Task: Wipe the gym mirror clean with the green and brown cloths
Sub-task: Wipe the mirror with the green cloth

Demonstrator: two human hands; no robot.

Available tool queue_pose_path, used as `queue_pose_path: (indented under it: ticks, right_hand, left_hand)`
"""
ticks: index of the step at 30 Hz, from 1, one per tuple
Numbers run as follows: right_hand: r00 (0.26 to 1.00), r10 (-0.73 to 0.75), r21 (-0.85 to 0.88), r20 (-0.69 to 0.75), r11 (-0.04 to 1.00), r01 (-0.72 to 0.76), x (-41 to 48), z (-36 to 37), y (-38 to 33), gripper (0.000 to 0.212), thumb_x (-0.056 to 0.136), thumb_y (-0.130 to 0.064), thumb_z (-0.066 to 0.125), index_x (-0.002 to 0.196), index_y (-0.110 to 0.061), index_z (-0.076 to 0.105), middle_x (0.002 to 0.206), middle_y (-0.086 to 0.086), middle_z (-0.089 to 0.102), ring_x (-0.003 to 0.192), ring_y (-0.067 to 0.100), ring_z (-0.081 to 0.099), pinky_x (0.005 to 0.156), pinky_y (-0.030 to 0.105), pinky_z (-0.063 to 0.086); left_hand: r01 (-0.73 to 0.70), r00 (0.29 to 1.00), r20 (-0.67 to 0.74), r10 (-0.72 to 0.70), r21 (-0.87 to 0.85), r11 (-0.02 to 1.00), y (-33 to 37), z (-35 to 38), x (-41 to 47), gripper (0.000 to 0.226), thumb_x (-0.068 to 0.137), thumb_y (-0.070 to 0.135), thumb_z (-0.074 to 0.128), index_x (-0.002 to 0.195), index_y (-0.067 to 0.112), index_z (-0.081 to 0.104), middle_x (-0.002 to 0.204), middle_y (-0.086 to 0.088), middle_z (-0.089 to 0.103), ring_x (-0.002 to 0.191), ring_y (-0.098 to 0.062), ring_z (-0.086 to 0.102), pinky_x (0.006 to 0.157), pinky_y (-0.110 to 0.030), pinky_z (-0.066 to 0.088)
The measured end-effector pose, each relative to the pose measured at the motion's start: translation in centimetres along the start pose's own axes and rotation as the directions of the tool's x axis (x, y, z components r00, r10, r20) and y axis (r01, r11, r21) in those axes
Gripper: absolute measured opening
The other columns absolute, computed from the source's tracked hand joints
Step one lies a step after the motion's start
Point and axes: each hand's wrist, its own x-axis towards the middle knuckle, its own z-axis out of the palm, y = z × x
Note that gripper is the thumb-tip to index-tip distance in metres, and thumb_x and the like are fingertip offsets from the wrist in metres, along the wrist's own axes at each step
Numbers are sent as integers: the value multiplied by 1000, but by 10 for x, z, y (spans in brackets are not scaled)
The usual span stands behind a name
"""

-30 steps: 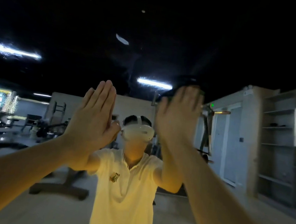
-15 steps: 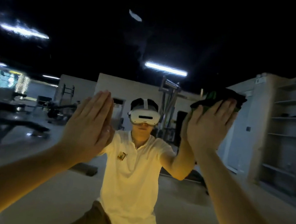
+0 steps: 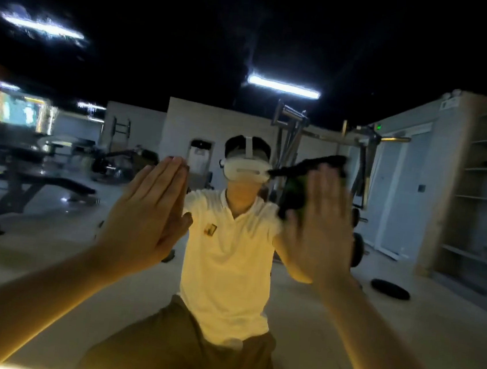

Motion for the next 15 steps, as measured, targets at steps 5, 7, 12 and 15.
queue_pose_path:
  ticks: [5,7,12,15]
  right_hand:
    - [854,516,82,-64,856,-511,-14,5,30,72,105,-40,26,161,4,17,169,22,15,158,34,11,127,54,13]
    - [854,520,92,-34,852,-515,-16,10,-9,70,105,-40,25,153,12,30,161,31,29,154,42,23,125,59,17]
    - [997,71,70,-6,995,-71,-39,29,-122,66,108,-42,28,156,0,14,166,25,16,158,37,7,128,53,3]
    - [998,-64,176,3,982,62,-54,39,-161,68,107,-37,36,163,-4,14,170,18,5,159,31,-1,129,52,6]
  left_hand:
    - [67,997,40,-67,-3,998,9,15,-4,88,101,56,43,162,-2,16,170,-22,14,160,-32,7,130,-47,10]
    - [67,997,43,-66,-17,998,7,15,-5,89,100,56,44,162,-2,15,170,-22,13,159,-33,7,129,-50,13]
    - [55,997,49,-53,-32,998,6,3,-14,77,103,44,44,160,-2,21,167,-25,21,157,-35,16,128,-52,16]
    - [87,996,6,-87,-140,986,16,-2,-45,63,104,28,31,158,-4,28,166,-24,25,157,-36,19,126,-56,20]
